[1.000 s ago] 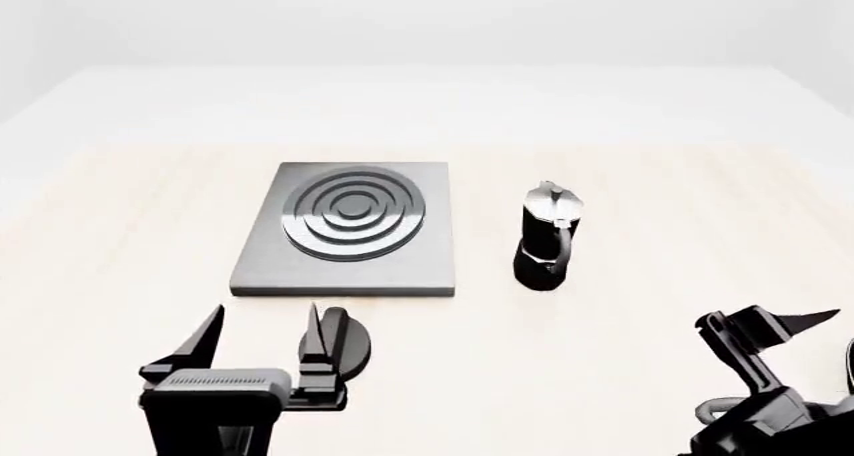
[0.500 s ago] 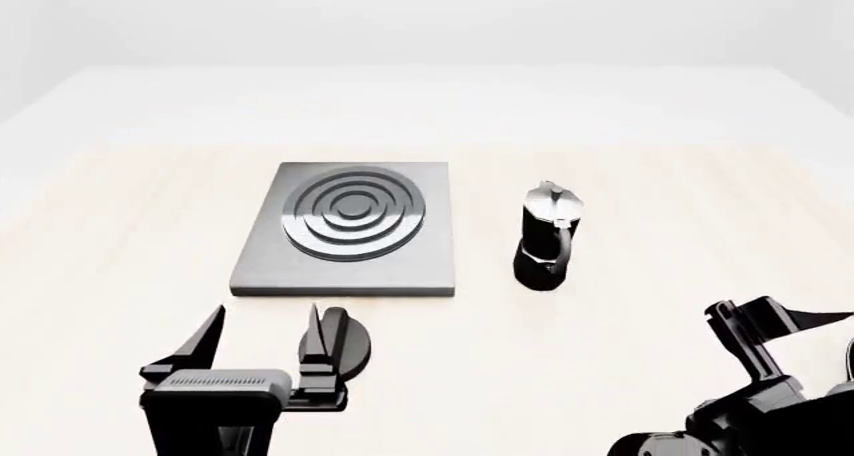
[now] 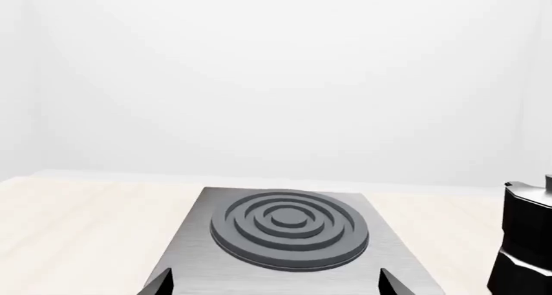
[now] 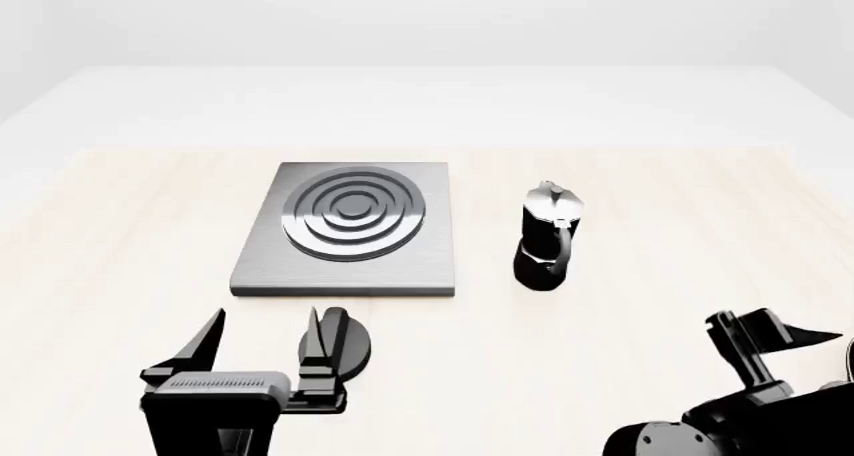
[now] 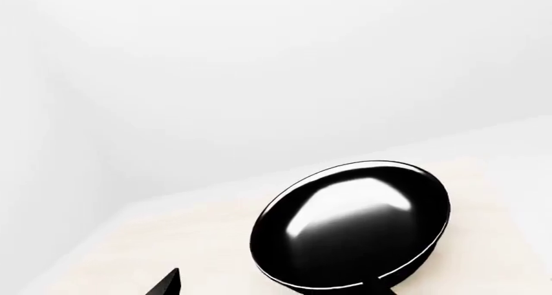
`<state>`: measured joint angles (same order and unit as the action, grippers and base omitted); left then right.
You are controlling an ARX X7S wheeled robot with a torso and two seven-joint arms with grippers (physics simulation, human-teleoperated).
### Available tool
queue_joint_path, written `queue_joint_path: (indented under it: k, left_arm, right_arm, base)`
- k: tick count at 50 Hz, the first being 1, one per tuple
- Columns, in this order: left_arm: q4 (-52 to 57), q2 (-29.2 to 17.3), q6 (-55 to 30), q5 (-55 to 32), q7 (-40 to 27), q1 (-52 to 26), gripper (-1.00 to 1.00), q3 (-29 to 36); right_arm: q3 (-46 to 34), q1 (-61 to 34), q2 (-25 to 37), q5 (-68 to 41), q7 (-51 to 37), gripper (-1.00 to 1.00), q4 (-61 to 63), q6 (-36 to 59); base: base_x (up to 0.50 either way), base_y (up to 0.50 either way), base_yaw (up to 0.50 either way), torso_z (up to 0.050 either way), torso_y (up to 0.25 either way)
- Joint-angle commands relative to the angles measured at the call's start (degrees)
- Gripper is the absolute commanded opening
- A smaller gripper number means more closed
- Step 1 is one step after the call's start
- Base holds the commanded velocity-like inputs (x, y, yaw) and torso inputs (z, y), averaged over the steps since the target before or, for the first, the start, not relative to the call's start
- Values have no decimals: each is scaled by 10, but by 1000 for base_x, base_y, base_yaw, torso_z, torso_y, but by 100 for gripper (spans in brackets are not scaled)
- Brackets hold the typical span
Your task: Put the frying pan on the stove.
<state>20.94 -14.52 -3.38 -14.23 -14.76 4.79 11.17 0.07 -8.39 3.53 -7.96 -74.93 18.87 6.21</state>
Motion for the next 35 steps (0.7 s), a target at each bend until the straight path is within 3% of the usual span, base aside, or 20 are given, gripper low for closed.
queue_joint_path:
  k: [1,18,35]
  left_arm:
    - [-5,-2,4,-2,-2,-1,100,2]
    - [-3,-7,0,-4,-6,-5,100,6]
    - [-10,-9,10,-8,-9,-2,100,7]
  right_arm:
    - [3,-5,3,-14,-18,100,-29,-6]
    - [-12,-40,18,15,-51,100,-69,59]
    - [-3,-54,14,-22,-35,100,-136,31]
  base:
    - [0,0,0,0,0]
    - [0,0,0,0,0]
    - [0,0,0,0,0]
